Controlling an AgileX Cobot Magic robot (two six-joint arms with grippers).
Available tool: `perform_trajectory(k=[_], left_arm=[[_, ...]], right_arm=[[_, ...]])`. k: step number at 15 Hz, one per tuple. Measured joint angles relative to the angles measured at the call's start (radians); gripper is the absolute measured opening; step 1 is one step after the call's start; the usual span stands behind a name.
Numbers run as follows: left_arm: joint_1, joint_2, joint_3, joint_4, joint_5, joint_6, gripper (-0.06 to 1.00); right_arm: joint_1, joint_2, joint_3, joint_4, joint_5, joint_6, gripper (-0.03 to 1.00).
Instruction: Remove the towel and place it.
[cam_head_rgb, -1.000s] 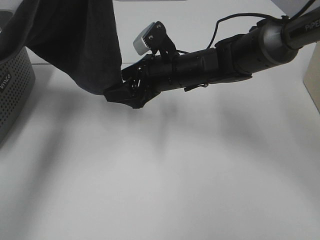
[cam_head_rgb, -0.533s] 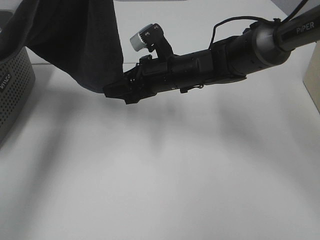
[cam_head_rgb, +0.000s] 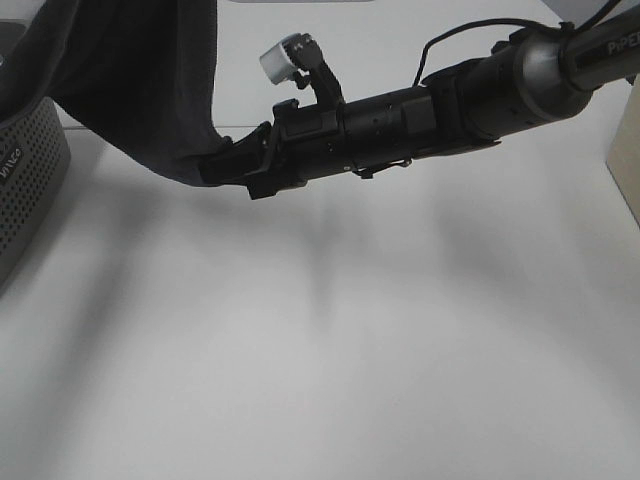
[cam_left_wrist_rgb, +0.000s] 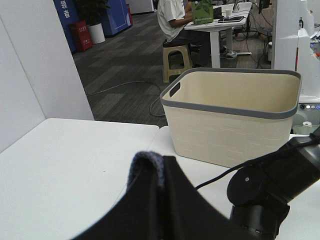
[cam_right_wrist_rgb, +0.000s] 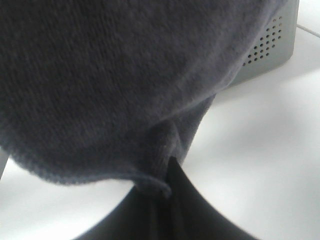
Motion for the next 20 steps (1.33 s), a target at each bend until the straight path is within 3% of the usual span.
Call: perform_trajectory(k=[3, 5, 7, 8, 10, 12, 13, 14, 20], left_arm=[[0.000, 0.000, 0.000, 0.000, 0.045, 0.000, 0.00], [0.000, -0.008, 0.000, -0.022, 0.119, 0.000, 0.00], [0.000, -0.022, 0.000, -0.104, 0.206, 0.000, 0.00], [0.000, -0.025, 0.000, -0.154, 0.239, 0.000, 0.00], [0.000, -0.025, 0.000, -0.234, 0.291, 0.000, 0.00], [0.000, -0.025, -0.018, -0.269, 0.313, 0.000, 0.00], [0.000, -0.025, -0.028, -0.288, 0.324, 0.001, 0.00], [0.000, -0.025, -0.035, -0.303, 0.342, 0.003, 0.00], [0.000, -0.021, -0.200, -0.374, 0.478, 0.003, 0.00]], right_arm=[[0.000, -0.073, 0.000, -0.090, -0.053, 0.128, 0.01], [0.000, -0.109, -0.012, -0.224, -0.138, 0.353, 0.01], [0.000, -0.133, -0.081, -0.508, -0.177, 0.666, 0.01], [0.000, -0.145, -0.144, -0.677, -0.137, 0.817, 0.01], [0.000, -0.157, -0.329, -1.054, 0.022, 1.128, 0.01], [0.000, -0.157, -0.487, -1.353, 0.147, 1.307, 0.01], [0.000, -0.157, -0.616, -1.487, 0.211, 1.353, 0.01], [0.000, -0.157, -0.694, -1.531, 0.242, 1.359, 0.01], [0.000, -0.158, -1.132, -1.673, 0.338, 1.342, 0.01]])
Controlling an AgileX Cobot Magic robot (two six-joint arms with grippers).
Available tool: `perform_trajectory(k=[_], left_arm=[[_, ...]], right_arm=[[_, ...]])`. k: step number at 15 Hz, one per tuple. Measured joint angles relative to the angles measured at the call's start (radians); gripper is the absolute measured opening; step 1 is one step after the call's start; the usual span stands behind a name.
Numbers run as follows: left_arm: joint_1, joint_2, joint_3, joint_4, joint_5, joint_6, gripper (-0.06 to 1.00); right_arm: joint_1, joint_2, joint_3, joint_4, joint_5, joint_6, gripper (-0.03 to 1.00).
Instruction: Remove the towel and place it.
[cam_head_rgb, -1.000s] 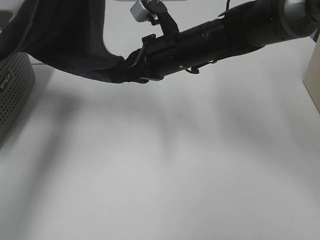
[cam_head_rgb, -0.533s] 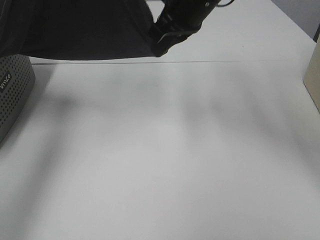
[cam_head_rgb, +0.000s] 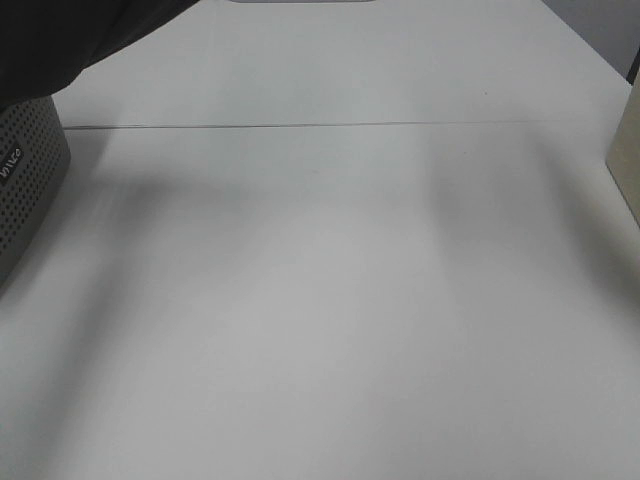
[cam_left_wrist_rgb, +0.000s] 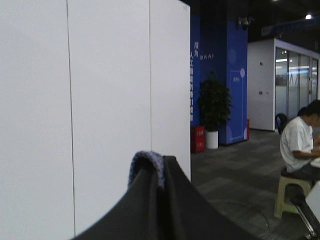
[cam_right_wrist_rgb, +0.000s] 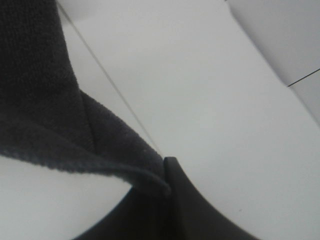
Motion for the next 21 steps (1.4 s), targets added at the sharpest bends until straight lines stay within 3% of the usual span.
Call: perform_trajectory(k=[5, 7, 9, 12, 14, 17, 19, 21], left_arm=[[0.000, 0.012, -0.159, -0.052, 0.075, 0.000, 0.00], [-0.001, 0.014, -0.193, -0.062, 0.094, 0.000, 0.00], [-0.001, 0.015, -0.202, -0.129, 0.121, 0.008, 0.00], [-0.001, 0.017, -0.202, -0.200, 0.126, 0.088, 0.00], [-0.001, 0.017, -0.202, -0.117, 0.125, 0.063, 0.00], [-0.008, 0.019, -0.202, 0.241, 0.074, -0.238, 0.00], [-0.008, 0.023, -0.201, 0.334, 0.016, -0.378, 0.00], [-0.008, 0.025, -0.201, 0.363, -0.002, -0.421, 0.00]], right_arm=[[0.000, -0.001, -0.209, -0.179, -0.015, -0.053, 0.01], [0.000, -0.019, -0.230, -0.182, -0.053, -0.080, 0.01], [0.000, -0.050, -0.230, -0.159, -0.085, -0.100, 0.01], [0.000, -0.108, -0.229, -0.152, -0.094, -0.105, 0.01], [0.000, -0.178, -0.152, -0.148, -0.048, -0.105, 0.01], [-0.071, -0.293, 0.051, -0.094, 0.009, -0.105, 0.01], [-0.120, -0.307, 0.108, -0.068, 0.014, -0.105, 0.01], [-0.164, -0.306, 0.123, -0.050, -0.063, -0.072, 0.01]])
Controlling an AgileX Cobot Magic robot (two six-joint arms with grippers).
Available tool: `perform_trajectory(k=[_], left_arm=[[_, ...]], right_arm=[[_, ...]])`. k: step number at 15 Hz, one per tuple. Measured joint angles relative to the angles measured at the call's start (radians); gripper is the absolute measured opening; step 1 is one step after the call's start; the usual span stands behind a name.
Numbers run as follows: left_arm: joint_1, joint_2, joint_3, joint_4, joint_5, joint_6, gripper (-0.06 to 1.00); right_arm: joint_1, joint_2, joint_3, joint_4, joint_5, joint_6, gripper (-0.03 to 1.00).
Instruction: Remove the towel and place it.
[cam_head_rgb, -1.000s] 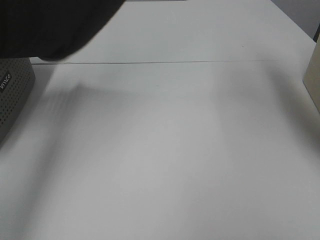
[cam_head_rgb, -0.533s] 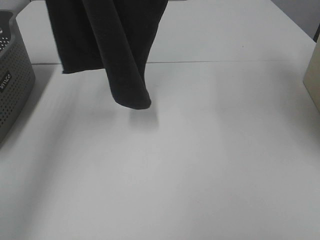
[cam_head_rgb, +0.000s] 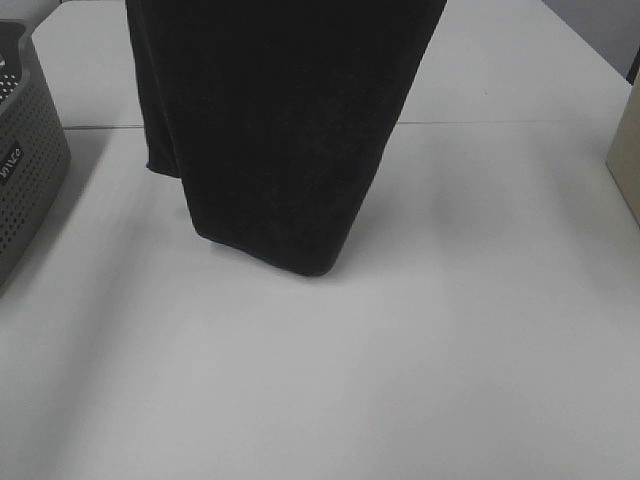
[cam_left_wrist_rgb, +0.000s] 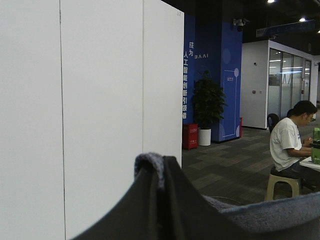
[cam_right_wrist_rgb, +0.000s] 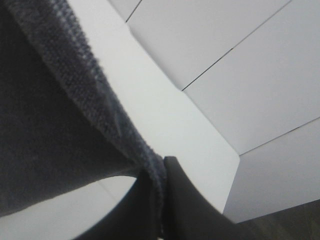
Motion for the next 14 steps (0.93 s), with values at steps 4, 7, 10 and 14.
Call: perform_trajectory(k=[4, 7, 10, 14], left_arm=[[-0.008, 0.045, 0.000, 0.003, 0.130, 0.002, 0.00], [-0.010, 0.100, -0.007, 0.002, 0.228, 0.007, 0.00], [-0.012, 0.167, -0.093, 0.002, 0.284, 0.060, 0.00], [-0.038, 0.322, -0.283, -0.001, 0.259, 0.086, 0.00]], right_arm=[[-0.013, 0.019, 0.002, -0.005, -0.345, 0.068, 0.01], [-0.013, 0.087, 0.006, -0.020, -0.494, 0.126, 0.01], [-0.038, 0.163, 0.001, 0.012, -0.628, 0.252, 0.01], [-0.132, 0.257, -0.070, 0.131, -0.716, 0.423, 0.01]])
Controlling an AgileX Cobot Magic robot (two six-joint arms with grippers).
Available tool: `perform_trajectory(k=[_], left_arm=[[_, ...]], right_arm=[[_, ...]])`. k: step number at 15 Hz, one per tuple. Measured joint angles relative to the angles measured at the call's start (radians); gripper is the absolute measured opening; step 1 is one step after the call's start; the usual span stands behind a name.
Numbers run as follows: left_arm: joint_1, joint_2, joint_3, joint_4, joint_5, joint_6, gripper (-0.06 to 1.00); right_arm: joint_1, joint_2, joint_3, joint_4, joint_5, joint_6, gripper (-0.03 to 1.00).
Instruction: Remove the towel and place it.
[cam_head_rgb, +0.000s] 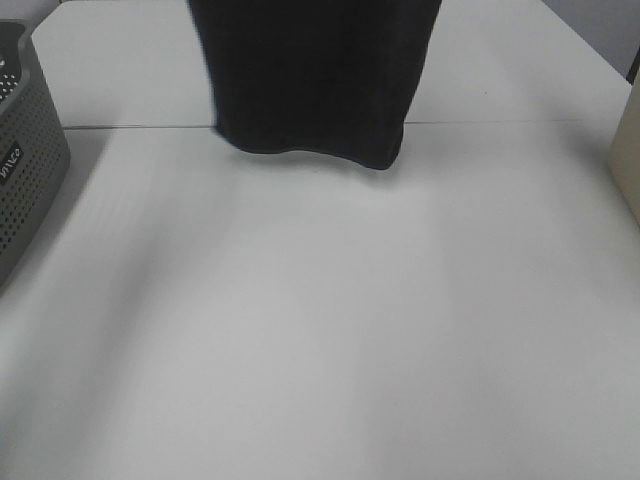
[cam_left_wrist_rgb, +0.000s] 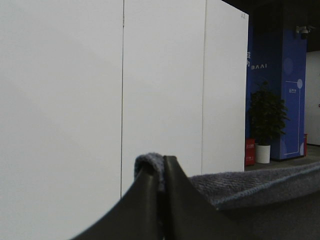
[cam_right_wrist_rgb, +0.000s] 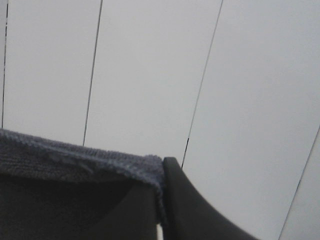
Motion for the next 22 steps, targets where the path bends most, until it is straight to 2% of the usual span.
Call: perform_trajectory(k=[6, 8, 10, 12, 19, 22], left_arm=[[0.017, 0.237, -0.304, -0.001, -0.018, 0.025, 0.00], [0.039, 0.239, -0.314, -0.005, -0.056, 0.025, 0.00], [0.048, 0.239, -0.316, -0.043, -0.061, 0.025, 0.00], [0.050, 0.241, -0.316, -0.046, -0.062, 0.025, 0.00], [0.052, 0.271, -0.317, -0.046, -0.059, 0.032, 0.00], [0.053, 0.293, -0.341, -0.045, -0.043, 0.064, 0.00]], right_arm=[[-0.039, 0.178, -0.170, 0.069, -0.066, -0.004, 0.01], [-0.038, 0.179, -0.175, 0.077, -0.080, -0.011, 0.01], [-0.037, 0.180, -0.177, 0.116, -0.092, -0.014, 0.01], [-0.037, 0.198, -0.178, 0.147, -0.129, -0.015, 0.01], [-0.037, 0.253, -0.179, 0.160, -0.190, -0.020, 0.01], [-0.036, 0.284, -0.179, 0.163, -0.262, -0.019, 0.01]])
